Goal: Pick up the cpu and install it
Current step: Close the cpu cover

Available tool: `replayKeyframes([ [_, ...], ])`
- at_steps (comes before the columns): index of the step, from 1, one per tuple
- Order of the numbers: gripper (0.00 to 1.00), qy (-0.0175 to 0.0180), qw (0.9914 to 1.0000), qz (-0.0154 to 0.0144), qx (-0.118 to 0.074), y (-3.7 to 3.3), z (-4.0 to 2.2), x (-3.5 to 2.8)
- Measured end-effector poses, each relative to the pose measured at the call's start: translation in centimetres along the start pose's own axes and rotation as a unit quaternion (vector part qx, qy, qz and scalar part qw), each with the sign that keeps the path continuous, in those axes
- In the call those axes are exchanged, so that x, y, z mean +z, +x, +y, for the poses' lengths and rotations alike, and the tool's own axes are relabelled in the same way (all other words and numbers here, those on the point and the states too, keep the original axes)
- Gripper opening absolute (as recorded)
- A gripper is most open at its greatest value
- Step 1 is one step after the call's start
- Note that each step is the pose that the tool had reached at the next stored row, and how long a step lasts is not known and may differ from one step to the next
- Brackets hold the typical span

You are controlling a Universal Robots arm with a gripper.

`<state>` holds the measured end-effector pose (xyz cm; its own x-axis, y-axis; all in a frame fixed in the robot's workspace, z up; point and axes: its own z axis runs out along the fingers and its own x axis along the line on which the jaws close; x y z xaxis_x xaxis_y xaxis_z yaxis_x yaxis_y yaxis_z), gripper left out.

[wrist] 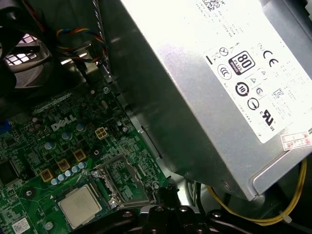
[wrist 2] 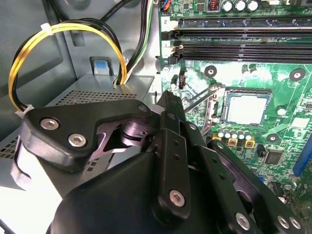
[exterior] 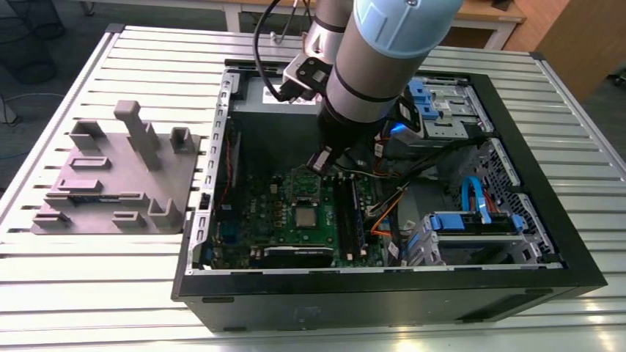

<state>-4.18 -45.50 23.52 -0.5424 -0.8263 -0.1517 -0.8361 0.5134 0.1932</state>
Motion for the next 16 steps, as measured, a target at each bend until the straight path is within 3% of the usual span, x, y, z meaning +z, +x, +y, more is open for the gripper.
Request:
replayKeyframes([
  [11, 0.11, 0.0, 1.0, 0.0001, 0.0, -0.02, 0.12, -0.33],
  [16, 0.11, 0.0006, 1.0, 0.0015, -0.001, -0.02, 0.16, -0.44],
])
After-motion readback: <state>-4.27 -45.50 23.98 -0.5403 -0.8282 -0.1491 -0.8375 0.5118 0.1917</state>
